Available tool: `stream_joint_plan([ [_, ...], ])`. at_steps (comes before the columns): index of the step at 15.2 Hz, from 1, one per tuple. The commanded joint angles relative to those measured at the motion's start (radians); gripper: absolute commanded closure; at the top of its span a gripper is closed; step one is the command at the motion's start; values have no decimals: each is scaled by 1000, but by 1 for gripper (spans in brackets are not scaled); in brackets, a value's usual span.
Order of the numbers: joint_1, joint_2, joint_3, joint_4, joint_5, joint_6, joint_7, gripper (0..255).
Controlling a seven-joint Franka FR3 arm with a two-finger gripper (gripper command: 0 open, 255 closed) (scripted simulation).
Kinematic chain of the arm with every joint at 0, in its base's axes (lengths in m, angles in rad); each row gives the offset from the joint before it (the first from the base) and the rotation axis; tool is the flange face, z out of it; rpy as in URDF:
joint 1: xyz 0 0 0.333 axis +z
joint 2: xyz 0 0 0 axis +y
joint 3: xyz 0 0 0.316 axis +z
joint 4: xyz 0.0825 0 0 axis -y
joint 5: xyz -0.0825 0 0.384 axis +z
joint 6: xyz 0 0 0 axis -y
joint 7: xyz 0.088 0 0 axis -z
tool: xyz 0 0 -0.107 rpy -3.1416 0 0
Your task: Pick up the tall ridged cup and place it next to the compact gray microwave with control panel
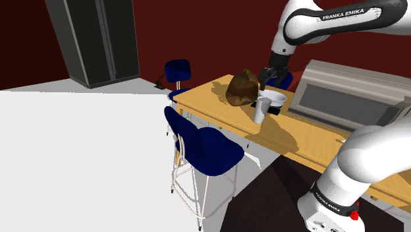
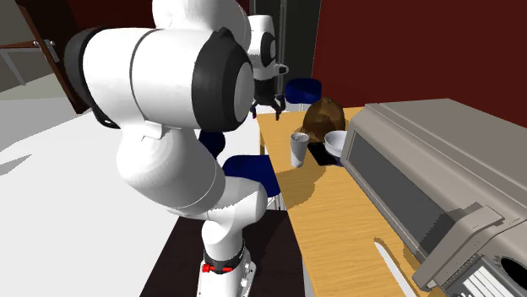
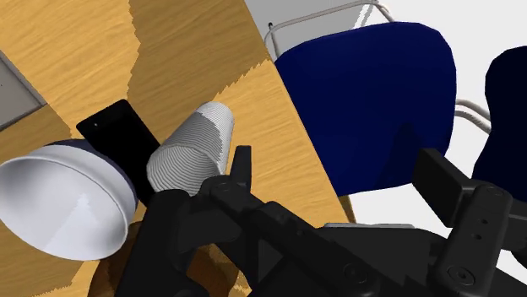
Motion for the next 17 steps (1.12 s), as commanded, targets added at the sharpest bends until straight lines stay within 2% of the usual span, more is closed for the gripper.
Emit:
stream_joint_plan([
  [1,-11,61,-20,8,-9,51,-6,0],
  [12,-62,432,-122,125,-5,288,-48,0],
  [17,-67,477,-130,107,1,350,-55,0],
])
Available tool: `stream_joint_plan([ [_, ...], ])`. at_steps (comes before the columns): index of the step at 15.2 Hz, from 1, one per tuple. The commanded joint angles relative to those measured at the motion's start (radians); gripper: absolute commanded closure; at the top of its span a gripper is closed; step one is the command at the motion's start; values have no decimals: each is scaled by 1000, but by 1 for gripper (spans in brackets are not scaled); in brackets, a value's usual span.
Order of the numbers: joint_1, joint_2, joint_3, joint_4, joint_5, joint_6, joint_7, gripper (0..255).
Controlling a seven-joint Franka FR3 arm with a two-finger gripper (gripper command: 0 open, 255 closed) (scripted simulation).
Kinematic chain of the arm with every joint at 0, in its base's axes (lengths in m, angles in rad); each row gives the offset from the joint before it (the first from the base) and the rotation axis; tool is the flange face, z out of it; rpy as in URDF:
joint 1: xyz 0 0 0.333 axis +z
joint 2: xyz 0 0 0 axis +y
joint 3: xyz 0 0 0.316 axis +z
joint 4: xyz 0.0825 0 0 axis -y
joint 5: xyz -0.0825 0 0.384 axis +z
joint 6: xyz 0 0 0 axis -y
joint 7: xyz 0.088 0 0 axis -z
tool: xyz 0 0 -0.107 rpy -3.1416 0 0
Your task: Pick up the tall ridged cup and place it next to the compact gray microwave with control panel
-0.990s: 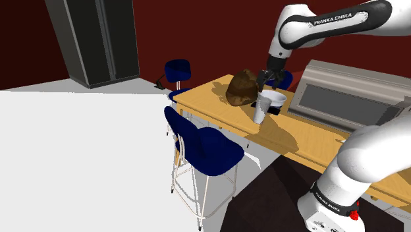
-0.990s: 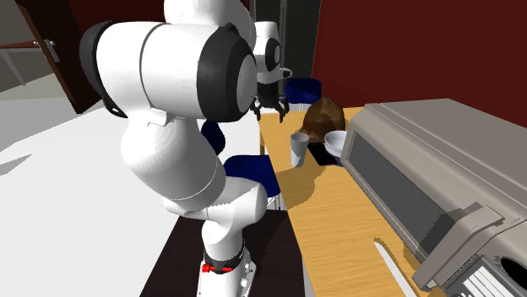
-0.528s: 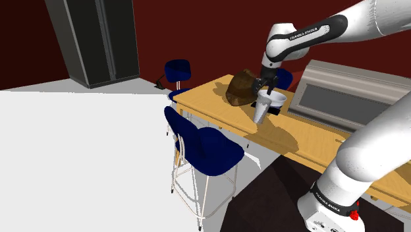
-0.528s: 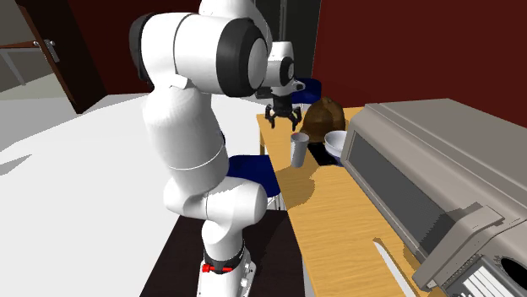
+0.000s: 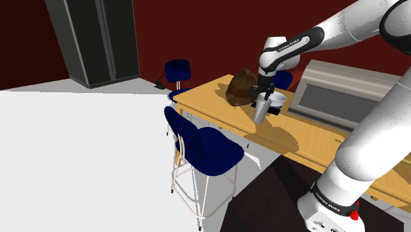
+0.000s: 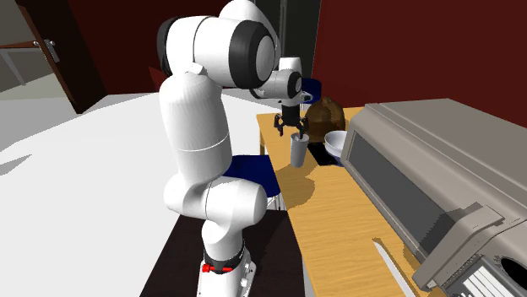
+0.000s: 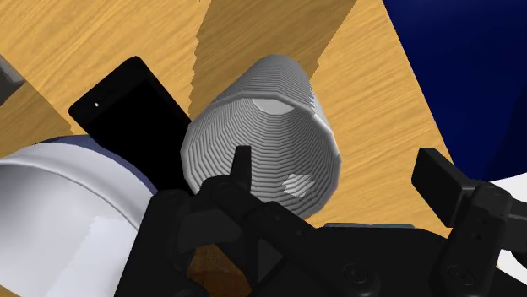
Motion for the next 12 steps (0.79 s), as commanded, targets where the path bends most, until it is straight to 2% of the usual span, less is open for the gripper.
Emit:
stream_joint_plan([
  [1,-2,17,-3,-12,2,30,-3,0],
  [4,-3,38,-5,-27,6,65,-6,0],
  [11,-3,38,-5,-26,6,65,-6,0],
  [12,-3,38,-5,-26,6,65,-6,255],
])
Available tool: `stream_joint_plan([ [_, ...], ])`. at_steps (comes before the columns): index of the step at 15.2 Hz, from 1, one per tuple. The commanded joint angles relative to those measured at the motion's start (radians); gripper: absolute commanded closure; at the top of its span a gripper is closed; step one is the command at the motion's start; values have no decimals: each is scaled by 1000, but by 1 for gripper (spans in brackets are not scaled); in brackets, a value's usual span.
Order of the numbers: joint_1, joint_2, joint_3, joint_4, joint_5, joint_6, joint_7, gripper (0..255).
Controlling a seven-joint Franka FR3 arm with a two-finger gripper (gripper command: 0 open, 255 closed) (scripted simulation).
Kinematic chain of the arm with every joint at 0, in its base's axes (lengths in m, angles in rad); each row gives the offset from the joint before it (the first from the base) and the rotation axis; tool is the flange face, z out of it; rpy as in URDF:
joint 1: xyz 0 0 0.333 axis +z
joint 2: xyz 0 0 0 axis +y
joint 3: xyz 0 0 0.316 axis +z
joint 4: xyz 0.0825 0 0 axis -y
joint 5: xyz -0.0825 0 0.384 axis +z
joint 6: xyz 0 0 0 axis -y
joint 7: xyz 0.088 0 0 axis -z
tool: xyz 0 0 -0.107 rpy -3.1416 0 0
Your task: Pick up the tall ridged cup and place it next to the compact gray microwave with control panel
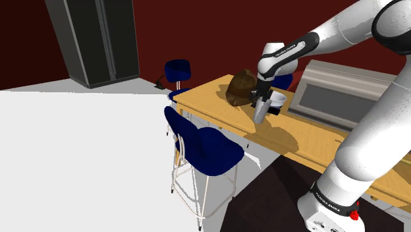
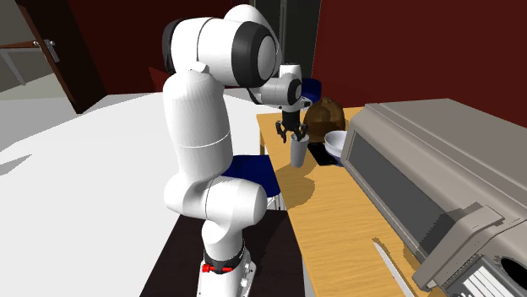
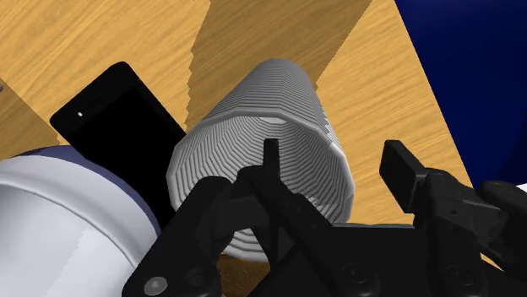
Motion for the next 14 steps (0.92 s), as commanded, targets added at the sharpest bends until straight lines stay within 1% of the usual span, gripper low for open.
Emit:
stream_joint_plan([
  [1,0,0,0,0,0,0,0,255],
  [9,0,0,0,0,0,0,0,255],
  [14,1,-36,3,33,-5,-68,1,255],
])
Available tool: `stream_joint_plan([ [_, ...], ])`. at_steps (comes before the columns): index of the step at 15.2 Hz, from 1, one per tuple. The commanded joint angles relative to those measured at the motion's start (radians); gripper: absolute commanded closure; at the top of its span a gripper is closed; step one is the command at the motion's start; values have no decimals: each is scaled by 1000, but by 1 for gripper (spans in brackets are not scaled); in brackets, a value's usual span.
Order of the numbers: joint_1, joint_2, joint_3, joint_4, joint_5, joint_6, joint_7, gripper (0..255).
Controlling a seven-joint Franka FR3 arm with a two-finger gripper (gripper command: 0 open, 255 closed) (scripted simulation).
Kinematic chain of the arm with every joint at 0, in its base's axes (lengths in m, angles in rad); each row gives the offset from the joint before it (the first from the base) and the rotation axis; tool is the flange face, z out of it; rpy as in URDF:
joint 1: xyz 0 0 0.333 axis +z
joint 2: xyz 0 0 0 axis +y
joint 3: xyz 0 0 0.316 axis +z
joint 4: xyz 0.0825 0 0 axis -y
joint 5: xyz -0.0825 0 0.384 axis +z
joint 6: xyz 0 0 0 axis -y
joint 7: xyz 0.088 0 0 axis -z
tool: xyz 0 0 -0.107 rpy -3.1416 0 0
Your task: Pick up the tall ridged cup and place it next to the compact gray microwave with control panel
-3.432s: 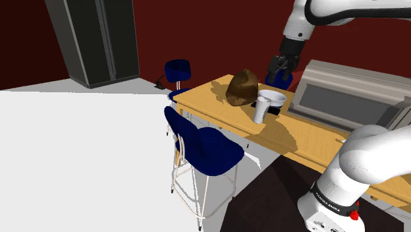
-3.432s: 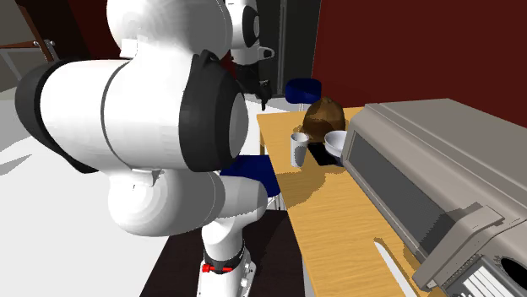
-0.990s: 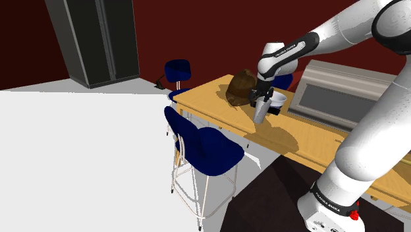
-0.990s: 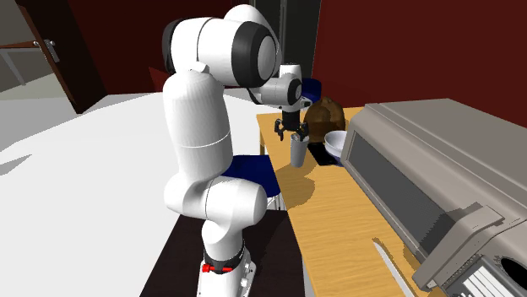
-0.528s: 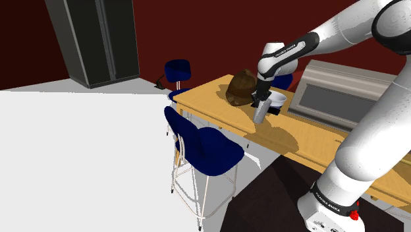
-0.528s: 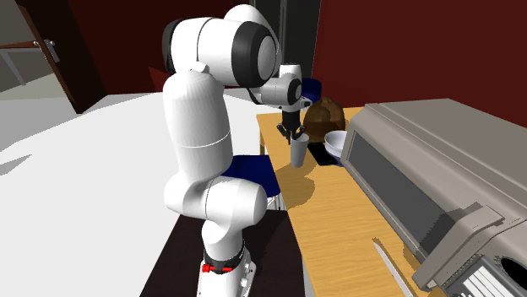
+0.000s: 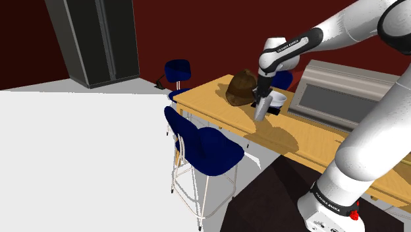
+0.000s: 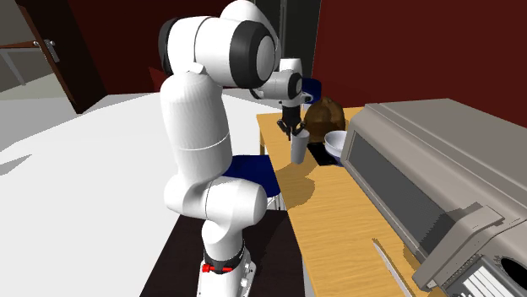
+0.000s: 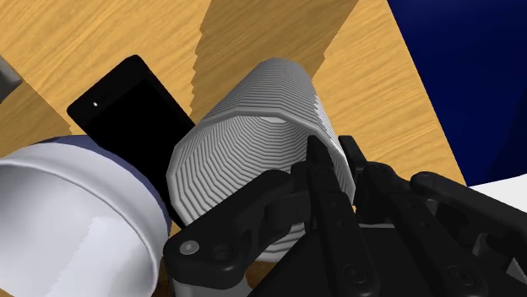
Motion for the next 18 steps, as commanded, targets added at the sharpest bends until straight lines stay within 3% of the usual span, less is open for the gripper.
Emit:
stream_joint_plan([
  [1,0,-14,0,13,-2,-27,-1,255],
  [18,4,-91,12,168,-7,-257,-8,255],
])
